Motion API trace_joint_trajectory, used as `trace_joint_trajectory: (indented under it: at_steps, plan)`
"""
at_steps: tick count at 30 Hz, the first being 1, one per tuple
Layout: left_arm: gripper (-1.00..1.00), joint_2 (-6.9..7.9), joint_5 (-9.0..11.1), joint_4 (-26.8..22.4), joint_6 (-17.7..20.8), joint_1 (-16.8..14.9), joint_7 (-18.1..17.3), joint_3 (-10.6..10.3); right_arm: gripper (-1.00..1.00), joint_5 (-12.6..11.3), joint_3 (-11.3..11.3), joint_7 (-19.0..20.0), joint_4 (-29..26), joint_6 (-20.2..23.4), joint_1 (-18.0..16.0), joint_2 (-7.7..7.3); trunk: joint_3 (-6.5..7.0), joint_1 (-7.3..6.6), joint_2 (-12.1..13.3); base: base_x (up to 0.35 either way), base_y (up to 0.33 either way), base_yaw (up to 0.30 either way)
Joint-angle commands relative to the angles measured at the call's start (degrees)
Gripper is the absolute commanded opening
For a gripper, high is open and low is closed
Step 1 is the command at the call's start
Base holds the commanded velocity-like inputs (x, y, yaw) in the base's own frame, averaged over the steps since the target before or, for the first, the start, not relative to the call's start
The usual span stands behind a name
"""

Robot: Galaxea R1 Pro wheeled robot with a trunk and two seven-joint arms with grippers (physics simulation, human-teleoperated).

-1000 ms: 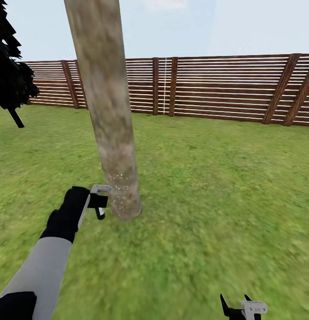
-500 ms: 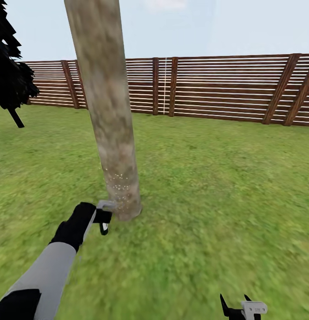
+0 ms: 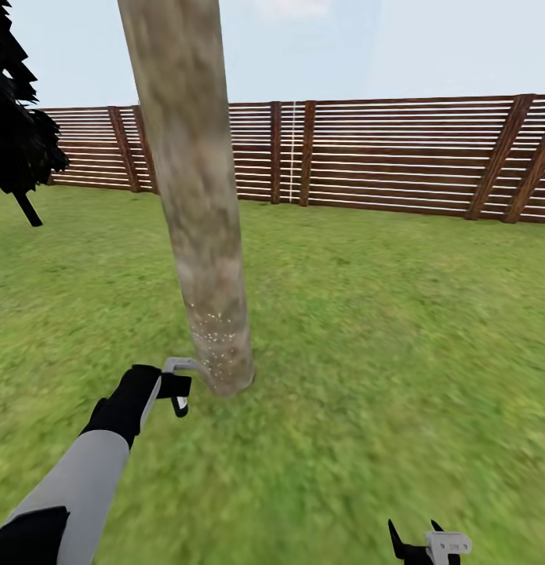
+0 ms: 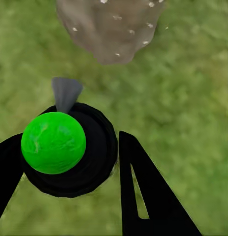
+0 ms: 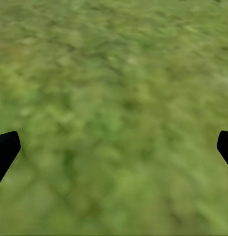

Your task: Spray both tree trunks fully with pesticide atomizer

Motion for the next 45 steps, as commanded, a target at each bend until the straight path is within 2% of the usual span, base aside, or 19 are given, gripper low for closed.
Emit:
trace_joint_trajectory:
  at_steps: [1,5,9,15,19,25,26,29,30,31,32,33,35,38,45]
  plan:
    - [-1.00,0.10,0.01,0.04,0.00,0.02,0.03,-0.03,1.00,0.00,0.00,0.02,0.00,0.00,0.00,0.00,0.00,0.00,0.00,0.185,0.159,0.000]
    - [-1.00,0.63,-0.07,-0.04,0.00,0.08,-0.02,0.13,1.00,0.00,0.00,0.00,0.00,0.00,0.00,0.00,0.00,0.00,0.00,0.039,0.033,0.000]
    - [-1.00,-0.16,-0.03,0.22,-0.03,0.16,0.10,-0.29,1.00,0.00,0.00,0.04,0.00,-0.06,0.00,0.00,0.00,0.00,0.00,-0.102,0.001,0.000]
    - [-1.00,-0.22,0.10,0.36,-0.10,0.19,1.24,-0.26,1.00,0.00,0.00,0.08,0.00,-0.09,0.00,0.00,0.00,0.00,0.00,-0.327,-0.024,0.000]
    - [-1.00,-1.05,0.13,0.35,-0.13,0.17,2.57,-0.23,1.00,0.00,0.00,0.08,0.00,-0.07,0.00,0.00,0.00,0.00,0.00,-0.180,-0.205,0.000]
    - [-1.00,-1.20,0.21,0.35,-0.29,0.17,2.82,0.21,1.00,0.08,0.00,0.08,0.00,0.00,0.00,0.08,0.00,0.00,0.00,-0.006,-0.272,0.000]
    - [-1.00,-1.20,0.23,0.35,-0.32,0.17,3.41,0.30,1.00,0.08,0.00,0.08,0.00,0.00,0.00,0.08,0.00,0.00,0.00,0.000,-0.274,0.000]
    - [-1.00,-1.20,0.66,1.61,-0.58,0.17,8.97,0.38,1.00,0.07,0.00,0.08,0.00,0.00,0.00,0.09,0.00,0.00,0.00,0.000,-0.274,0.054]
    - [-1.00,-1.20,0.81,2.21,-1.25,0.17,9.69,0.40,1.00,0.06,0.00,0.08,0.00,-0.01,0.00,0.09,0.00,0.00,0.00,0.000,-0.275,0.208]
    - [-1.00,-1.20,1.31,3.22,-2.65,0.17,10.08,0.42,1.00,0.04,0.00,0.05,0.00,-0.01,0.00,0.10,0.00,0.00,0.00,0.000,-0.275,0.243]
    - [-1.00,-1.20,2.93,5.23,-5.21,0.17,10.32,0.43,1.00,0.02,0.00,0.02,0.00,0.00,0.00,0.09,0.00,0.00,0.00,0.000,-0.275,0.264]
    - [-1.00,-1.10,5.45,8.06,-7.88,0.17,10.43,0.48,1.00,0.01,0.00,0.00,-0.02,-0.01,0.00,0.10,0.00,0.00,0.00,0.000,-0.275,0.274]
    - [-1.00,-1.03,7.47,12.18,-10.78,0.17,10.48,0.51,1.00,0.00,0.00,0.04,-0.07,-0.01,0.00,0.14,0.00,0.00,0.00,0.000,-0.275,0.151]
    - [-1.00,-0.95,7.85,15.21,-12.08,0.24,10.49,0.50,1.00,0.00,0.00,0.08,-0.09,-0.02,0.00,0.19,0.00,0.00,0.00,0.000,-0.276,0.024]
    - [-1.00,-0.87,7.91,14.94,-12.20,1.32,10.49,0.48,1.00,0.00,-0.07,0.00,-0.17,-0.17,0.00,0.11,0.00,0.00,0.00,0.000,-0.277,0.001]
